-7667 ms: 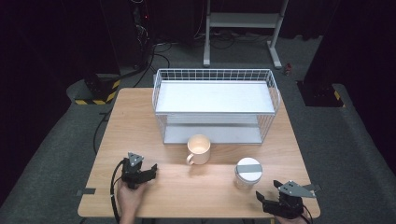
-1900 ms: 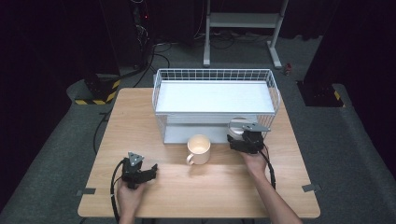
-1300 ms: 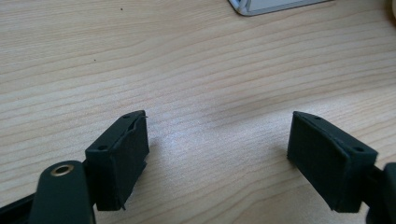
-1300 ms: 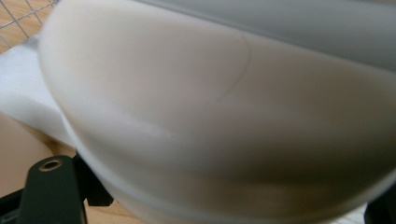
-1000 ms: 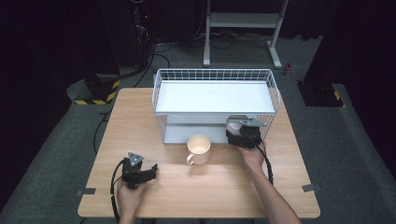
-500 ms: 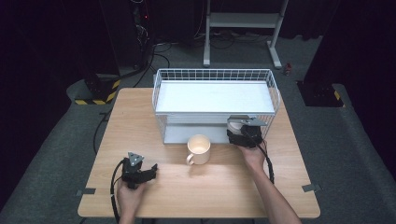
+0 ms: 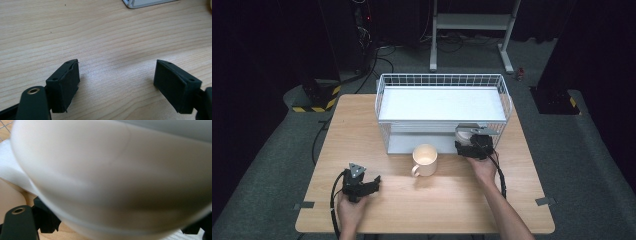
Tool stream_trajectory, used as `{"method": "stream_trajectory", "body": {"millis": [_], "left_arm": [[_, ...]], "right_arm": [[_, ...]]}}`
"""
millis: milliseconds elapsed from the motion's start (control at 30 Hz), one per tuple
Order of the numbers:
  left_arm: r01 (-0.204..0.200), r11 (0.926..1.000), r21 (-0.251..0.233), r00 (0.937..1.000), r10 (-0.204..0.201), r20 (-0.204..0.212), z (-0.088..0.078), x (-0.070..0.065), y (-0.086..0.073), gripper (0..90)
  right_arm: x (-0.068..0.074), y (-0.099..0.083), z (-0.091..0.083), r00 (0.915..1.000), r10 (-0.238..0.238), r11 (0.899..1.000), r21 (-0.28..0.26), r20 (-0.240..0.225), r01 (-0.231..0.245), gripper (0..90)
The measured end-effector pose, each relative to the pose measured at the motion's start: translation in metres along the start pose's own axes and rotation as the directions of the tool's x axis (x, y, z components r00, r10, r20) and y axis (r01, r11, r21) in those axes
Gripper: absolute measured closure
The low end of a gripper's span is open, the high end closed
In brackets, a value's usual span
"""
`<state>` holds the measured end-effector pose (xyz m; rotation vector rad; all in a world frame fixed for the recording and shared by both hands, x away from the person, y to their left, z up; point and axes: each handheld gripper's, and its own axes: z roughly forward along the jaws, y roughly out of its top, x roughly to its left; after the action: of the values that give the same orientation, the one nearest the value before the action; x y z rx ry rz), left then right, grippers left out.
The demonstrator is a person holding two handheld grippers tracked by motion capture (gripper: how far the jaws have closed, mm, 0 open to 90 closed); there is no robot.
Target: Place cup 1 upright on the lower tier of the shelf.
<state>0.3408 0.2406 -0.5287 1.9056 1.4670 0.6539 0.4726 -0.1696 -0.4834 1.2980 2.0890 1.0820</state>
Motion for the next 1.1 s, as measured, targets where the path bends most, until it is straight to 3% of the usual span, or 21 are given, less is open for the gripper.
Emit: {"method": "stream_trajectory", "body": {"millis": [667, 1100], "left_arm": [[0.000, 1.0000, 0.000, 1.0000, 0.000, -0.001, 0.000, 0.000, 0.000, 20.8], [0.000, 1.0000, -0.001, 1.0000, 0.000, -0.001, 0.000, 0.000, 0.000, 20.8]], "right_arm": [[0.002, -0.015, -0.016, 0.9997, 0.024, 1.000, 0.011, 0.002, -0.025, 21.2], [0.002, -0.019, -0.011, 0.9993, 0.030, 0.999, 0.017, 0.024, -0.031, 25.8]]}}
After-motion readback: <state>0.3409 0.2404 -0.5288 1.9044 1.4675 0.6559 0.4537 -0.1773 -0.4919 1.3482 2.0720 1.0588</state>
